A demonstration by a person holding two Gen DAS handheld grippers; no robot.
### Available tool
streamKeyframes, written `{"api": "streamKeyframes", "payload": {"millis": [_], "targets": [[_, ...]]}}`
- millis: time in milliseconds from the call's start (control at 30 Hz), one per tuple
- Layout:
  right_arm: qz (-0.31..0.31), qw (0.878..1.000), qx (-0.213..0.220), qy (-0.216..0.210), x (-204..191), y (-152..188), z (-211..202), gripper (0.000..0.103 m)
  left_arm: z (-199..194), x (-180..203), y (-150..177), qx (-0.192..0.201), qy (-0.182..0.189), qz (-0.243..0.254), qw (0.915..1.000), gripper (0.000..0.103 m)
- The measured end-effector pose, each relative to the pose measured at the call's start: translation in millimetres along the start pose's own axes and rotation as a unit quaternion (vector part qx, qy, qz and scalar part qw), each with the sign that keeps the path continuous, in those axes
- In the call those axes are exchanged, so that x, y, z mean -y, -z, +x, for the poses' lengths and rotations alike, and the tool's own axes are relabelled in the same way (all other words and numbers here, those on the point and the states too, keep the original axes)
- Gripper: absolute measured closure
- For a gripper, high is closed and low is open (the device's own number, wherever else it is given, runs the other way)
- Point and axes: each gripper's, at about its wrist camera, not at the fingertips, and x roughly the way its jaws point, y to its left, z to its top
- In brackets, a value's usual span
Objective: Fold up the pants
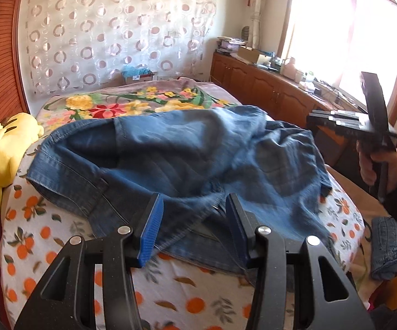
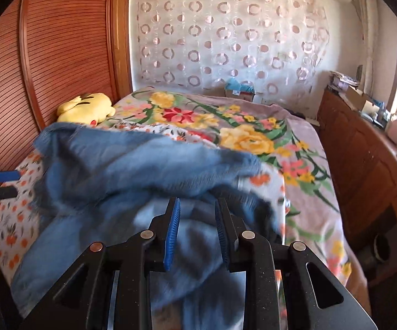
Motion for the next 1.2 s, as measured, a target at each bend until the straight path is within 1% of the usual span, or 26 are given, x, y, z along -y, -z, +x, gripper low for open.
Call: {"api": "streamKeyframes", "payload": {"millis": [233,333,467,667,767,1000,1100,1167,1200], "targets": [[0.033,0.999,0.000,-0.016,-6.1,51.0,-46.3,0.076,-17.4,26.8,30.6,-0.004,0.006,0.004,1.0000,0.055],[0.041,0.999,-0.004,-0.029,-11.2,60.5,-54.5,0.074,-13.2,30.4,43.2,-0.020,0.005,0.005,0.9998,0.055],[0.032,0.999,-0.004,-0.038,-18.0,73.8,-65.3,0.072,-7.4,32.7,59.4,-0.037,0.018,-0.011,0.9991,0.055],[0.033,0.999,-0.010,-0.036,-11.6,84.0,-68.0,0.071,-18.3,47.9,71.6,-0.026,0.025,-0.031,0.9989,0.055],[0.043,0.999,-0.012,-0.031,-2.9,86.0,-72.1,0.071,-25.4,60.0,78.0,-0.025,0.040,-0.035,0.9983,0.055],[0.054,0.998,-0.001,-0.014,14.3,96.5,-102.7,0.070,-41.1,87.0,94.6,-0.029,0.088,-0.036,0.9951,0.055],[0.055,0.998,0.001,-0.008,17.6,100.9,-110.0,0.070,-37.7,101.3,95.2,-0.035,0.110,-0.030,0.9929,0.055],[0.057,0.998,0.003,-0.003,18.5,113.6,-115.8,0.070,-32.2,110.1,93.2,-0.039,0.120,-0.022,0.9918,0.055],[0.058,0.998,0.003,-0.001,18.7,113.8,-115.1,0.070,-29.1,113.6,92.0,-0.041,0.125,-0.022,0.9911,0.055]]}}
